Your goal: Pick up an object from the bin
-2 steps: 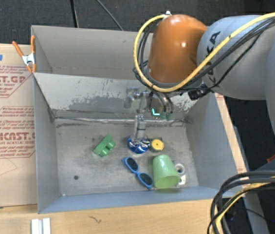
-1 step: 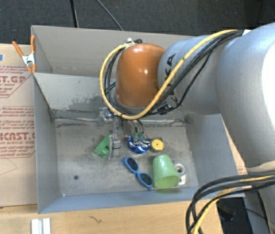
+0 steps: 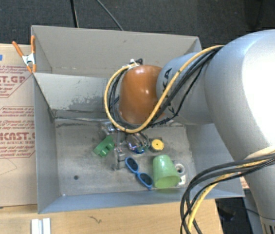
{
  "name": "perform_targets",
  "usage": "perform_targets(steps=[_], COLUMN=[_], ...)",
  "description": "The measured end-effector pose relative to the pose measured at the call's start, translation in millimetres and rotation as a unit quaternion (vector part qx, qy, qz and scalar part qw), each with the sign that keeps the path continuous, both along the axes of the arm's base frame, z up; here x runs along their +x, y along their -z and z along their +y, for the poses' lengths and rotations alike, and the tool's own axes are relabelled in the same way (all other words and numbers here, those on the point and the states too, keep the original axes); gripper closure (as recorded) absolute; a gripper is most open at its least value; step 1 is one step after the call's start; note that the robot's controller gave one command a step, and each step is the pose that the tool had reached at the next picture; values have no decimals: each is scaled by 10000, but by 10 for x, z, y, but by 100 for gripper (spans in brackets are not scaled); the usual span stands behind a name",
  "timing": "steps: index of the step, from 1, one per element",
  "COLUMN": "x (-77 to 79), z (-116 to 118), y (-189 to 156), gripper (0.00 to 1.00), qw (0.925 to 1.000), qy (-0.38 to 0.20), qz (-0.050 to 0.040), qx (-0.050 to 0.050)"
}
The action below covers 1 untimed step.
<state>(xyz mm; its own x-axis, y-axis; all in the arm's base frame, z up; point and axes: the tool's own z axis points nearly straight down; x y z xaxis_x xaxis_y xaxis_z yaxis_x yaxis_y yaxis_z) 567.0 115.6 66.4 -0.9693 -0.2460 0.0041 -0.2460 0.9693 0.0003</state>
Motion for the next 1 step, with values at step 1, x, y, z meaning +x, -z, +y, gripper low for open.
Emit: perform_targets(steps=[1], x=[-127], z=[152], y=[-835], gripper=[0], qw=[9907], qy=[-1358], qz=[-54], qx=[15])
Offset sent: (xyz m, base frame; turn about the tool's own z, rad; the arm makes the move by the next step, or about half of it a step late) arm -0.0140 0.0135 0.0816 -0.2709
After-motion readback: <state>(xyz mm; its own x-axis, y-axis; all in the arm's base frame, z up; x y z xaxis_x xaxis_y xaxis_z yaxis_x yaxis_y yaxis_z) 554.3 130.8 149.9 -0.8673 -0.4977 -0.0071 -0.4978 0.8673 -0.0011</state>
